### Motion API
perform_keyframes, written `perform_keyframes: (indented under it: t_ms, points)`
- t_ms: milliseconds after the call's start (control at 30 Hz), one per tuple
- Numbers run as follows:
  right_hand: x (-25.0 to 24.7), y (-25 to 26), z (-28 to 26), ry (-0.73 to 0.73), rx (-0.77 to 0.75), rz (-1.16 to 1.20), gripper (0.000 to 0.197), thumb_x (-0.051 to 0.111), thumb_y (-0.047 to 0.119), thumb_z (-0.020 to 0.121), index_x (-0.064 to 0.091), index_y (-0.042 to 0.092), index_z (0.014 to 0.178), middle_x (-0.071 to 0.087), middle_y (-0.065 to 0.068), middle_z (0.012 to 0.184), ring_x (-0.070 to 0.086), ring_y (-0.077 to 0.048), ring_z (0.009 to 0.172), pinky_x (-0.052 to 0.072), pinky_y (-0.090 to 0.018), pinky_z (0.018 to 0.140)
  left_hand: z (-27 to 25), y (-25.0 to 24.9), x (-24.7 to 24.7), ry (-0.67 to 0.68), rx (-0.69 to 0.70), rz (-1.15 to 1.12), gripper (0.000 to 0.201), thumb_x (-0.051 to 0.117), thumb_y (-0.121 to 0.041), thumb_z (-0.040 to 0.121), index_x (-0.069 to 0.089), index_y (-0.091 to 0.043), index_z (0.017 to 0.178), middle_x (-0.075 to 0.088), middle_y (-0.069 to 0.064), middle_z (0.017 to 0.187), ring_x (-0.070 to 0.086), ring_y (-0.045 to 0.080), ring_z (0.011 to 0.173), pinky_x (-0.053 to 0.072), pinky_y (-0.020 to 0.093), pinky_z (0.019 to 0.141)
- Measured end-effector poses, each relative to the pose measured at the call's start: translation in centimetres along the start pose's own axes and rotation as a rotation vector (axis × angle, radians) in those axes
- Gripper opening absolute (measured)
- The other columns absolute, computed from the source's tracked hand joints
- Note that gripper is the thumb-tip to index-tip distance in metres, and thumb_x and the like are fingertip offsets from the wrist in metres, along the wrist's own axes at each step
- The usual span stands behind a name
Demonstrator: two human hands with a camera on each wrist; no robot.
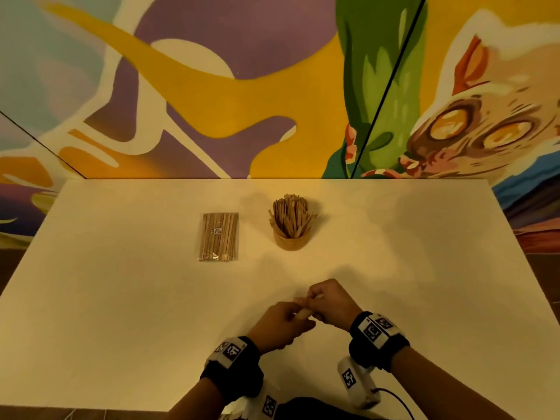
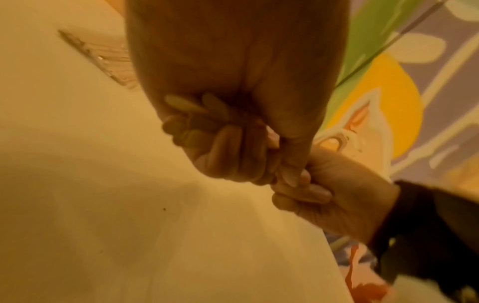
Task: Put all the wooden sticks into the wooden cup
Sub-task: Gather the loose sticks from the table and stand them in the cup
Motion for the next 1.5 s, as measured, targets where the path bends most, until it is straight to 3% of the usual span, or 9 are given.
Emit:
perform_keyframes:
  t_ms: [167,367,567,667,800,967,1133,1367,1500]
  points:
    - [-1.7,1.2,0.3,-0.058,-0.014,0.036,0.033,0.068,0.020,0.089,0.057,0.001,0.063,0.046,-0.006,0.041,0.037,-0.015,0.034,0.031,-0.024,0.041,-0.2,-0.4,-1.5,0.005,0.031,-0.161,0.017,0.065,-0.030,0.091,0.064,-0.013,0.086,0.054,0.001,0.062,0.040,0.013,0.043,0.030,0.022,0.042]
    - [-1.7,2.7,0.9,-0.115,-0.030,0.116,0.035,0.067,0.015,0.089,0.054,0.004,0.059,0.043,0.000,0.037,0.035,-0.012,0.031,0.029,-0.020,0.039,-0.3,-0.5,-2.8,-0.212,0.086,-0.475,0.018,0.070,-0.030,0.087,0.075,-0.019,0.101,0.051,0.006,0.060,0.026,0.013,0.041,0.019,0.023,0.041]
    - [-1.7,4.3,1.1,0.008,-0.049,0.097,0.028,0.067,0.023,0.090,0.060,0.006,0.068,0.053,-0.008,0.049,0.039,-0.014,0.034,0.031,-0.021,0.038,-0.1,0.3,-3.2,-0.284,0.103,-0.573,0.016,0.067,-0.019,0.089,0.077,-0.011,0.099,0.044,0.004,0.058,0.026,0.011,0.042,0.020,0.023,0.042]
    - [-2.0,4.6,1.3,0.042,-0.053,0.161,0.019,0.066,0.020,0.091,0.062,0.006,0.078,0.049,-0.006,0.047,0.036,-0.014,0.035,0.028,-0.021,0.038,0.4,0.7,-3.6,-0.282,0.068,-0.655,0.016,0.065,-0.017,0.091,0.077,-0.009,0.098,0.040,0.003,0.059,0.022,0.011,0.045,0.018,0.022,0.042]
    - [-1.6,4.6,2.2,0.063,-0.044,0.238,0.019,0.065,0.018,0.091,0.060,0.001,0.083,0.040,-0.003,0.046,0.031,-0.012,0.037,0.025,-0.021,0.041,0.9,0.4,-3.7,-0.219,0.027,-0.680,0.023,0.065,-0.021,0.090,0.072,-0.001,0.100,0.039,0.003,0.058,0.022,0.011,0.045,0.019,0.021,0.041]
    - [-1.9,4.5,3.5,0.023,-0.043,0.291,0.014,0.064,0.014,0.092,0.059,0.004,0.083,0.039,-0.005,0.046,0.029,-0.013,0.038,0.023,-0.022,0.043,1.8,-0.1,-4.7,-0.181,0.035,-0.639,0.025,0.065,-0.026,0.090,0.073,-0.008,0.104,0.038,0.004,0.059,0.023,0.010,0.044,0.017,0.023,0.043]
    - [-1.9,4.8,4.6,0.012,-0.031,0.374,0.012,0.060,0.014,0.094,0.058,0.004,0.088,0.039,-0.001,0.045,0.026,-0.012,0.038,0.020,-0.025,0.046,3.2,-0.5,-5.7,-0.195,0.010,-0.694,0.046,0.054,-0.046,0.091,0.067,-0.002,0.091,0.043,0.006,0.056,0.026,0.011,0.040,0.017,0.021,0.040]
    - [-2.4,5.2,5.7,-0.022,-0.045,0.329,0.019,0.064,0.014,0.092,0.057,0.009,0.075,0.037,-0.001,0.046,0.029,-0.013,0.040,0.024,-0.021,0.043,4.8,-0.6,-6.6,-0.201,-0.010,-0.704,0.034,0.053,-0.030,0.097,0.062,-0.004,0.078,0.043,0.006,0.055,0.027,0.011,0.040,0.019,0.020,0.040]
    - [-3.9,6.1,6.7,-0.059,-0.109,0.312,0.023,0.065,0.008,0.090,0.059,0.013,0.068,0.037,-0.005,0.050,0.030,-0.014,0.040,0.023,-0.020,0.041,6.2,-0.5,-7.7,-0.218,0.002,-0.679,0.038,0.047,-0.034,0.100,0.069,-0.004,0.090,0.059,0.010,0.062,0.046,0.016,0.045,0.029,0.021,0.044]
Point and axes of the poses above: each hand's wrist, its own z-axis towards the middle knuckle, its own x-axis out of the palm, y = z × x, the point moved 4 cm from there along z, towards the middle knuckle
